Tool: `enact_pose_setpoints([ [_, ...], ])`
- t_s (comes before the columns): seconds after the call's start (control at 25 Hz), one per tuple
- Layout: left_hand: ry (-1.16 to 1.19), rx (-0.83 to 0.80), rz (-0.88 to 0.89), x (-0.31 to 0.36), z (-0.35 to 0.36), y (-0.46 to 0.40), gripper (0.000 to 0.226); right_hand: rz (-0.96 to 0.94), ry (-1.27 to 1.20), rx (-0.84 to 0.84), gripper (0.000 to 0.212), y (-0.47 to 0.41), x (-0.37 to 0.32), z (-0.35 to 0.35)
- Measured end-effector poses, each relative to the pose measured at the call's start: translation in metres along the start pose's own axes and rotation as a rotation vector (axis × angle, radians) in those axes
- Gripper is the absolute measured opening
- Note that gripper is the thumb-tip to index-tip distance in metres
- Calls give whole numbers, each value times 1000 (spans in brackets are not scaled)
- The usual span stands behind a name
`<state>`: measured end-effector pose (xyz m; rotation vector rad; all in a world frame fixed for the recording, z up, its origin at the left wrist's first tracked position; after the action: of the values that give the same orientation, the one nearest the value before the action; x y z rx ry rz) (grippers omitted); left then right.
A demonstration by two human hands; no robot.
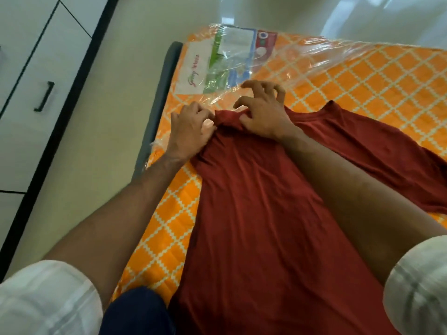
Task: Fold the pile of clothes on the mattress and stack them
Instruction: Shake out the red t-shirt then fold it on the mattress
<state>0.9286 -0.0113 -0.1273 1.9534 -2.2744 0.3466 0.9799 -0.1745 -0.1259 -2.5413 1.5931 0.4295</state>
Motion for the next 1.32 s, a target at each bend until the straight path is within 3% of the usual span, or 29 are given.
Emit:
enact_pose_setpoints([
  [0.04, 51, 58, 25, 2, -2, 7, 27, 19, -26, -69, 40, -8, -10, 6],
  [0.12, 161, 112, 47, 7, -2, 21, 23, 32, 5, -223, 54, -17, -31, 17],
  [0.16, 281, 130, 7, 2, -1, 25, 21, 16, 34, -275, 59, -21, -40, 16],
  [0.24, 688, 132, -198, -20, 8, 31, 21, -49, -24, -391, 48, -25, -52, 14],
  [0.32, 1091, 34, -345, -26, 26, 36, 19, -166, -174, -486, 26, -25, -60, 11],
  [0.36, 1180, -32, -364, -25, 31, 37, 19, -215, -259, -473, 21, -25, -61, 6],
  [0.52, 1192, -410, -392, -5, 38, 39, 32, -262, -776, -319, 24, -17, -48, -21],
  [0.6, 1243, -493, -383, 1, 34, 42, 30, -224, -893, -277, 27, -9, -41, -21],
  [0.68, 1361, -367, -394, -9, 20, 44, 16, -165, -919, -243, 27, -11, -37, -16],
  [0.76, 1501, -171, -368, -29, 1, 49, 24, -116, -793, -232, 24, -17, -37, -11],
  [0.88, 1681, 48, -344, -61, -25, 63, 26, -22, -474, -359, 54, -21, -43, 7],
  [0.96, 1506, 175, -372, -77, -35, 72, 15, -50, -327, -437, 65, -22, -57, 20],
  [1.04, 1099, 237, -381, -88, -39, 75, 10, -107, -227, -467, 57, -25, -72, 32],
  [1.16, 443, 255, -193, -77, -46, 69, 26, -130, -76, -363, 39, -29, -74, 40],
  [1.24, 312, 196, -95, -65, -41, 60, 33, -141, -186, -241, 29, -27, -70, 31],
  [1.32, 257, 46, -85, -57, -22, 47, 43, -109, -496, -39, 21, -23, -61, 8],
])
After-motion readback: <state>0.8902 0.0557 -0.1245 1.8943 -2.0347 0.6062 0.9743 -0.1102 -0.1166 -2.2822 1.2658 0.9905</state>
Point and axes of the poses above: each hand's wrist, its own y-axis away from the middle knuckle, its own z-axis out of the palm, x = y × z, the point moved 10 cm from there along -y, towards the middle knuckle, and after that the axes turned 1 degree about z, right-handed, at the moved point
